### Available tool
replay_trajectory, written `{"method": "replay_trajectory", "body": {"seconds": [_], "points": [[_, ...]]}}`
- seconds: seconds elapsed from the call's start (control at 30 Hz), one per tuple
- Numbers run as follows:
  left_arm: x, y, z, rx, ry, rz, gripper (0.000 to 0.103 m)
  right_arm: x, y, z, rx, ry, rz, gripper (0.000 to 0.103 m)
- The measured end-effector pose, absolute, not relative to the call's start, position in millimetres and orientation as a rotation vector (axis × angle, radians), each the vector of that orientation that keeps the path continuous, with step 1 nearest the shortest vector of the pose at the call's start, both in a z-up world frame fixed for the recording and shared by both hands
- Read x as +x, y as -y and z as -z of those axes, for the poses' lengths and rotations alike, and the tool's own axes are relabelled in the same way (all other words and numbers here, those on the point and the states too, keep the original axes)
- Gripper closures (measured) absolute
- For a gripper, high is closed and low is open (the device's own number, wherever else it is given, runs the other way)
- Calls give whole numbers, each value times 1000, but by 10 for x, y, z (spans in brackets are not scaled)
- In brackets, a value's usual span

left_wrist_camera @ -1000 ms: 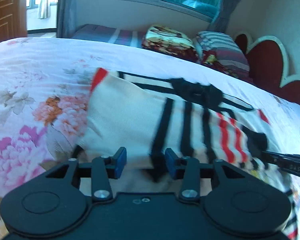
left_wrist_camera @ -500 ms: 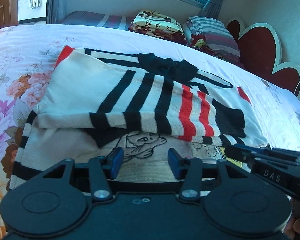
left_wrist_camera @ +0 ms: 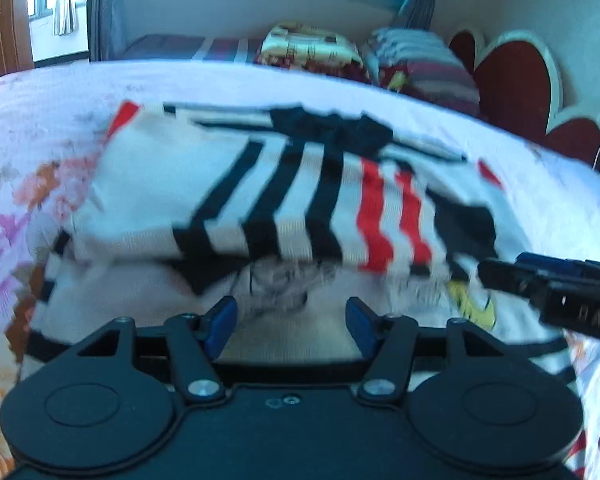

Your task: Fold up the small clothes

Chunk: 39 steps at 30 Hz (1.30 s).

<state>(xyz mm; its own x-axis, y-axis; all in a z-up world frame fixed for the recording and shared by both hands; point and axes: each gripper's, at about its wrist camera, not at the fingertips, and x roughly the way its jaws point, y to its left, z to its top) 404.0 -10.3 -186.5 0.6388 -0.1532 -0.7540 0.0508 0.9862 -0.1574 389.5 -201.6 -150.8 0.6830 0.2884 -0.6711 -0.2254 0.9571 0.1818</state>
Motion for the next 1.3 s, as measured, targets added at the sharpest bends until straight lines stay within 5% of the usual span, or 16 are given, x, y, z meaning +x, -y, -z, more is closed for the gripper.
{"method": "replay_trajectory", "body": {"seconds": [0.27,0.33,0.37,0.5,0.57,0.73,0.93,1.3], "points": [[4447,-121,1624,-166,-780,50,38,4601,2330,1630,160,-837,-192,43],[4606,-190,1657,-167,-783,28,38,4684,2328,1682,145,-851,-187,58],[4680,-230,1678,-170,-785,15,39,4717,2328,1712,154,-862,-195,77],[4947,-397,1772,-174,-795,-25,39,4776,2272,1792,168,-875,-209,84],[5062,-479,1809,-182,-804,-34,39,4779,2215,1769,167,-856,-238,96],[5334,-624,1920,-195,-813,-72,39,4808,2086,1584,41,-714,-210,97],[5470,-782,2101,-176,-821,-120,40,4957,2358,1926,26,-834,-105,103],[4868,-630,1793,-190,-791,-28,36,4571,2375,1449,155,-720,-199,103]]}}
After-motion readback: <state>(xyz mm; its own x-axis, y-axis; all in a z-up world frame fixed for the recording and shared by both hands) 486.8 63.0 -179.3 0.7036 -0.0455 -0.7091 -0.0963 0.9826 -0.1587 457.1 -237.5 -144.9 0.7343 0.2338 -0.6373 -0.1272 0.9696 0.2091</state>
